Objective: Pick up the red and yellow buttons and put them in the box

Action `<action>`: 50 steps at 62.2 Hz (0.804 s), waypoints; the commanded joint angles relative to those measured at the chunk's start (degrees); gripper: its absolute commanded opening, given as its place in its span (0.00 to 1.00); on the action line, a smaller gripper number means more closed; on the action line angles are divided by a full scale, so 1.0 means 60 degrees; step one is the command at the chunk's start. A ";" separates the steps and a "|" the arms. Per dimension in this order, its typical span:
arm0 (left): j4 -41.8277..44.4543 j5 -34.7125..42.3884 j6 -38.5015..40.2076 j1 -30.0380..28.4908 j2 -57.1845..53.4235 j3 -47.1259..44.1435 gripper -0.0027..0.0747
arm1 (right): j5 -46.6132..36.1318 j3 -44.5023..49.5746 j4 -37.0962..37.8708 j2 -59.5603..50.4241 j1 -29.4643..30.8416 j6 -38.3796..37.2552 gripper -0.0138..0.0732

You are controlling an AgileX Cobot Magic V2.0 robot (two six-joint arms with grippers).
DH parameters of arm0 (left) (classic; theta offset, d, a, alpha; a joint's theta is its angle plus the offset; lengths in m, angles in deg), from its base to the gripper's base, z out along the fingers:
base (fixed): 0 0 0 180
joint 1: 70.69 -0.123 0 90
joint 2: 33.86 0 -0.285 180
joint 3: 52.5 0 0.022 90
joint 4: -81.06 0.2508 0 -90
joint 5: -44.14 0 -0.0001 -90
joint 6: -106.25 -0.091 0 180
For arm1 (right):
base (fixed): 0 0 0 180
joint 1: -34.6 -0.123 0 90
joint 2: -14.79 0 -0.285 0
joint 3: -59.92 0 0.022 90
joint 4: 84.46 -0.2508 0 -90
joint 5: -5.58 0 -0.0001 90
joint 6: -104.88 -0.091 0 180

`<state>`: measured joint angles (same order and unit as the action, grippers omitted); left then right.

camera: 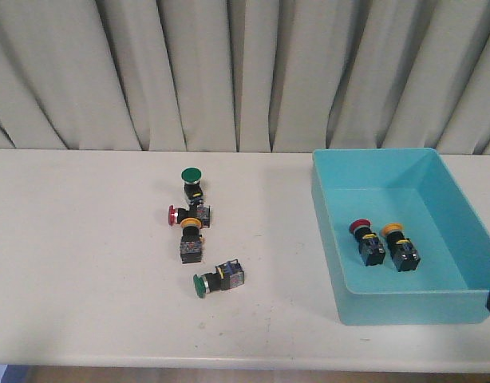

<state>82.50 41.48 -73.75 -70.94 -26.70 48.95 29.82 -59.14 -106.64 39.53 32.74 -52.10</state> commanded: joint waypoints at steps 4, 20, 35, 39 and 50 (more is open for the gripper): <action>-0.0013 0.0754 0.0111 -0.0018 -0.0113 -0.0323 0.03 | -0.2095 0.0936 0.2957 -0.0823 -0.0008 -0.3565 0.15; -0.0013 0.0754 0.0111 -0.0018 -0.0113 -0.0323 0.03 | -0.3929 0.3037 0.3770 -0.2840 0.0028 -0.4384 0.15; -0.0013 0.0754 0.0111 -0.0018 -0.0113 -0.0323 0.03 | -0.3922 0.3012 0.3811 -0.3027 0.0221 -0.4342 0.15; -0.0013 0.0754 0.0111 -0.0018 -0.0113 -0.0323 0.03 | -0.4041 0.3012 0.3801 -0.3027 0.0221 -0.4342 0.15; -0.0013 0.0754 0.0111 -0.0018 -0.0113 -0.0323 0.03 | -0.4041 0.3012 0.3804 -0.3018 0.0215 -0.4348 0.15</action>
<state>82.50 41.50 -73.75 -70.94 -26.70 48.95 10.07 -41.25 -84.46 21.92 33.76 -78.17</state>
